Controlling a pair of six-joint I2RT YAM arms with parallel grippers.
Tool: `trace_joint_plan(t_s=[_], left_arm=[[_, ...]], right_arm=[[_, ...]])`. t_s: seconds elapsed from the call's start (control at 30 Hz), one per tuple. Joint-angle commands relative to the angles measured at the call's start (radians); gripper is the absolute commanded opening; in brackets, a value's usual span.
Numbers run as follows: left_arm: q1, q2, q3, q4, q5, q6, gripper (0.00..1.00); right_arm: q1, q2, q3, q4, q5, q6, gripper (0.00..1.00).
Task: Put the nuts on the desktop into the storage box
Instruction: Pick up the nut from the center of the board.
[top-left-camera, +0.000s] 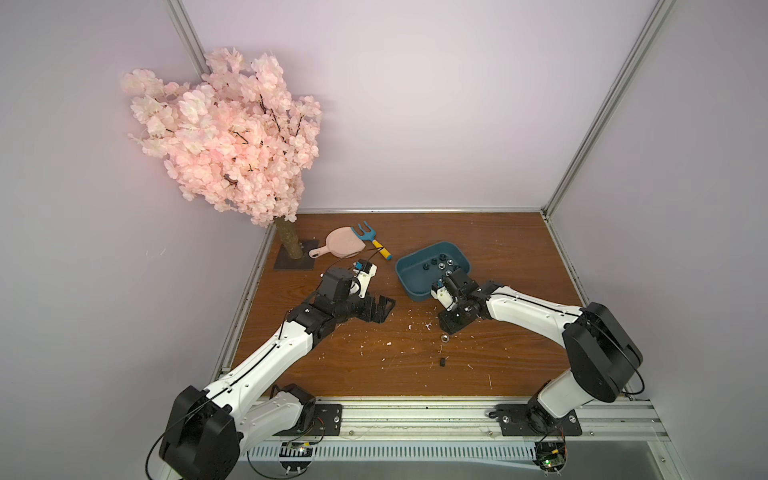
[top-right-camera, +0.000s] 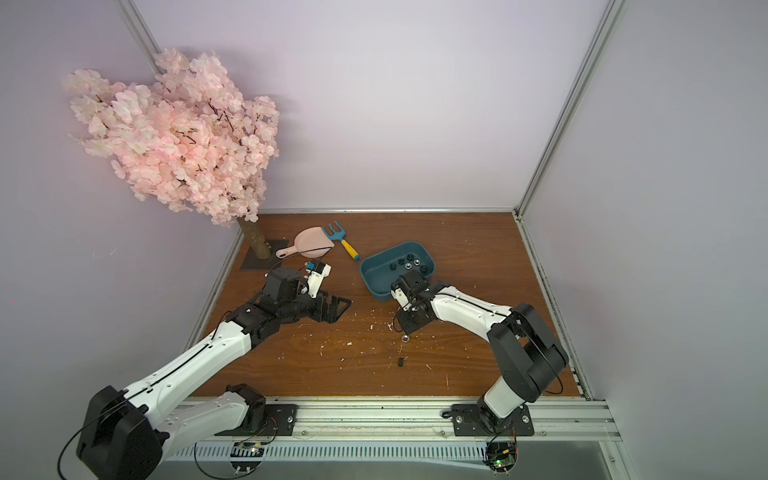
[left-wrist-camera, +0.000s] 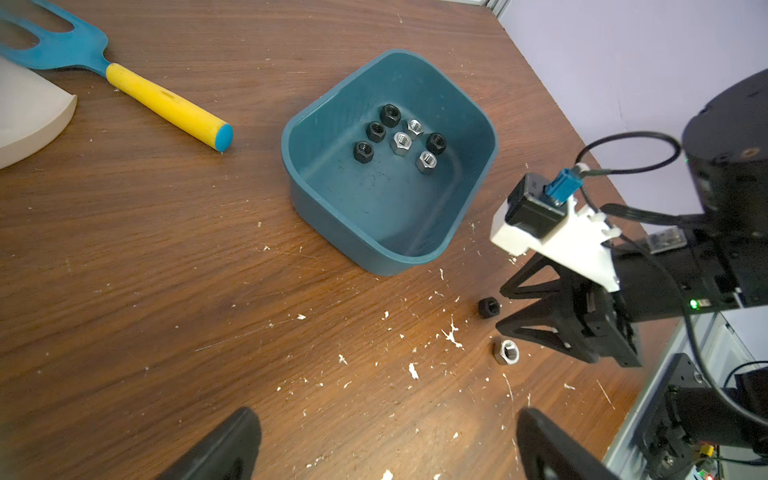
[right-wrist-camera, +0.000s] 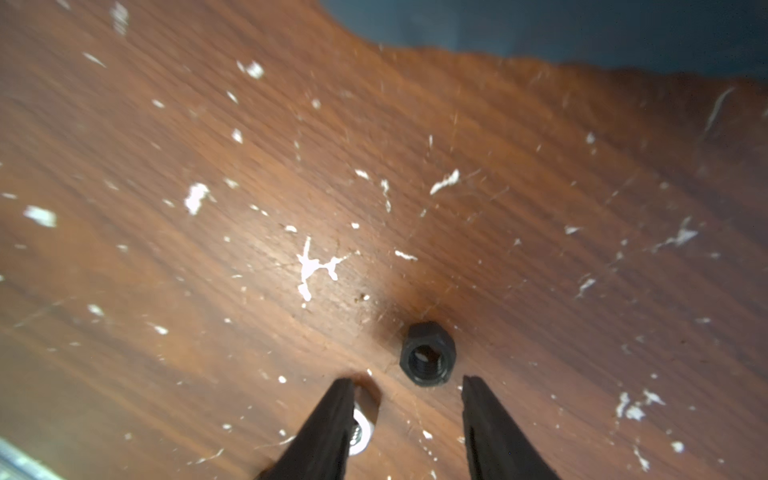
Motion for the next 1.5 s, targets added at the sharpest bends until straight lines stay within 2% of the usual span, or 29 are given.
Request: trace_joint_plan(t_s=[0.0,0.33,0.73,1.0,1.47], left_arm=[[-0.010,0.001,-0.004,-0.026,-0.014,0.016,0.99],[-0.011,0.002,-0.001,-0.033,-0.023,0.021,0.99],[-0.011,0.006,0.001,-0.037,-0.024,0.023,0.99],[-0.011,0.010,0.001,-0.036,-0.025,0.021,0.99],[-0.015,0.013,0.002,-0.020,-0.002,0.013,0.99]], right_arm=[[0.009,0.013,0.032,-0.025,0.062,0.013,0.49],[0.016,0.076,0.059,-0.020,0.092,0.013,0.45],[0.020,0.113,0.075,0.000,0.097,0.017,0.33],[0.021,0.081,0.075,0.005,0.104,0.011,0.20],[0.009,-0.044,0.139,-0.018,0.053,-0.011,0.18]])
